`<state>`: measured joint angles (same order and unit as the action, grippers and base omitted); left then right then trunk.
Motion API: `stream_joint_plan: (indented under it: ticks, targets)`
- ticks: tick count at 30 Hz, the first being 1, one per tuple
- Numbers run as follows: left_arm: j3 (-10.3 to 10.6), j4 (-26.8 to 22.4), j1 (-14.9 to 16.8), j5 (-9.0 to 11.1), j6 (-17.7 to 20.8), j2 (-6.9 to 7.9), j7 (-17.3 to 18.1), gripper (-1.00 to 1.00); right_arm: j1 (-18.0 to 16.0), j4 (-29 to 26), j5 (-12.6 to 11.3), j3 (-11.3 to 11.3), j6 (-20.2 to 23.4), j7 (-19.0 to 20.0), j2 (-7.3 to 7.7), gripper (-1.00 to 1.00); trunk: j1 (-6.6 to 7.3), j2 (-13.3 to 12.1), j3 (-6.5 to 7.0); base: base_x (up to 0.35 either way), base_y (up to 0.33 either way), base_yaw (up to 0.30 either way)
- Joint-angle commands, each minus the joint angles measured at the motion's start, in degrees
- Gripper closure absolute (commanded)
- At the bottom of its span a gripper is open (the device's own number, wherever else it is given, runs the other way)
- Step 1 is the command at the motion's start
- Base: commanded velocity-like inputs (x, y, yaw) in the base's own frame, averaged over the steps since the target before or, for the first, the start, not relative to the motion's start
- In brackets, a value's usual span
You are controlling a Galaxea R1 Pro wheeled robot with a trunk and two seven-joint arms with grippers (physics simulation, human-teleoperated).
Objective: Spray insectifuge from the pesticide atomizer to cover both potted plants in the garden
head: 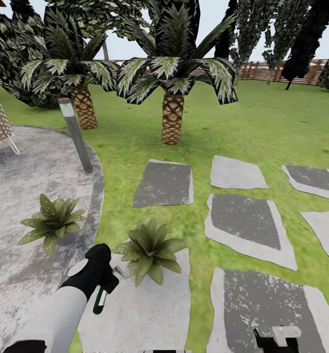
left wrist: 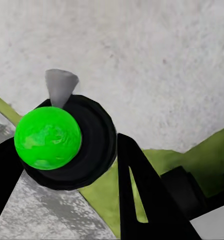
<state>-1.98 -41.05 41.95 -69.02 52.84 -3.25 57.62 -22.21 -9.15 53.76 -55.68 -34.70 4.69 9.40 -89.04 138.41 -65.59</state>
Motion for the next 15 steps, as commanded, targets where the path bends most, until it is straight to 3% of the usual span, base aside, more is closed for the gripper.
stream_joint_plan:
  ticks: [1, 9, 15]
  targets:
    - [-0.26, -0.56, 0.0, -0.73, 0.24, -0.21, 0.56, 1.0, -0.03, 0.01, 0.03, -0.48, -0.19, 0.47, 0.01, -1.0, 0.0, 0.02, -0.05, 0.079, -0.273, 0.176]
    - [-0.16, -0.87, -0.03, -0.92, 1.32, -0.27, 0.57, 1.0, -0.03, -0.15, 0.03, -0.57, -0.19, 0.41, 0.09, -1.0, 0.0, 0.02, -0.05, 0.066, -0.273, 0.029]
    - [-0.1, -0.88, -0.03, -1.06, 1.38, -0.22, 0.57, 1.0, -0.03, -0.08, 0.03, -0.5, -0.19, 0.49, 0.06, -1.0, 0.0, 0.02, -0.05, -0.208, -0.218, 0.038]
